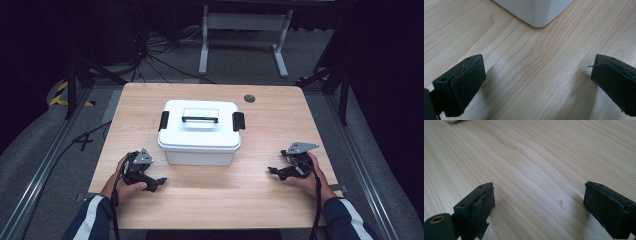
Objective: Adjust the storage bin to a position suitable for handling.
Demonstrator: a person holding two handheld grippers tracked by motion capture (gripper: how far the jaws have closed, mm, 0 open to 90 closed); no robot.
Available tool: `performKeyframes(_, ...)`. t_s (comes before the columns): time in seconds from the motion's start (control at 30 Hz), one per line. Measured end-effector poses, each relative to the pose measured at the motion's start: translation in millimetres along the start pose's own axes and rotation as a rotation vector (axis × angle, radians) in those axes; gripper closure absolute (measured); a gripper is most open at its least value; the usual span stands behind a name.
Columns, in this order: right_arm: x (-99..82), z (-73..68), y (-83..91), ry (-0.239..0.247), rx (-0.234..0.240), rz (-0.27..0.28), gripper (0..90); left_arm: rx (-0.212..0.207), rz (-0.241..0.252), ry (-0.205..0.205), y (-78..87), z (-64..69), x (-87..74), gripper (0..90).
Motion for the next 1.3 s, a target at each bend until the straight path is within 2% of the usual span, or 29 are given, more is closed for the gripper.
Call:
performKeyframes(0.13,0.1,0.3,0.6,0.001,0.006,-0.004,10.8,0.003,-0.001,-0.006,0.3,-0.3,0.0,0.2)
performKeyframes(0.23,0.7,0.4,0.6,0.003,0.007,-0.01,11.4,0.003,0.008,0.005,-0.4,0.9,-0.8,0.4)
performKeyframes(0.4,4.1,-0.4,1.8,0.021,0.027,-0.034,17.3,0.007,0.009,0.012,0.5,1.5,-1.5,0.5)
performKeyframes(0.5,7.6,-1.9,3.5,0.047,0.049,-0.054,26.4,0.007,0.009,0.012,0.5,1.4,-1.5,0.5)
performKeyframes(0.63,16.4,-5.7,5.7,0.09,0.077,-0.06,30.7,0.006,0.008,0.012,0.5,1.4,-1.4,0.5)
performKeyframes(0.77,34.9,-8.5,14.6,0.123,0.092,-0.028,32.9,0.006,0.008,0.012,0.5,1.4,-1.4,0.5)
performKeyframes(0.9,62.0,-11.0,25.9,0.168,0.089,0.0,36.1,0.007,0.008,0.013,0.5,1.5,-1.5,0.5)
performKeyframes(1.03,87.9,-13.4,31.7,0.219,0.081,-0.009,40.4,0.007,0.009,0.017,0.4,1.8,-1.6,0.5)
performKeyframes(1.1,93.0,-13.6,32.7,0.23,0.079,-0.01,40.9,0.006,0.009,0.017,0.4,1.8,-1.6,0.5)
performKeyframes(1.13,110.7,-16.9,37.1,0.273,0.076,-0.025,42.4,0.006,0.009,0.017,0.4,1.8,-1.6,0.5)
performKeyframes(1.2,115.6,-17.4,38.3,0.285,0.071,-0.029,42.5,0.006,0.009,0.017,0.4,1.8,-1.6,0.5)
performKeyframes(1.23,128.6,-18.7,43.1,0.312,0.077,-0.026,44.0,0.006,0.009,0.017,0.4,1.8,-1.6,0.5)
performKeyframes(1.27,128.6,-18.7,43.1,0.312,0.077,-0.026,44.0,0.007,0.009,0.017,0.4,1.8,-1.6,0.5)
performKeyframes(1.3,136.5,-20.0,46.3,0.32,0.073,-0.022,43.9,0.007,0.009,0.017,0.4,1.8,-1.6,0.5)
Point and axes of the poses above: each handheld gripper's, and its own axes: y roughly backward along the jaws, x roughly out of its top, z roughly to its right, the point moved 2 cm from there along -y, roughly forward along the jaws, and after that the axes turned 1 degree about y, right-handed, at the moved point
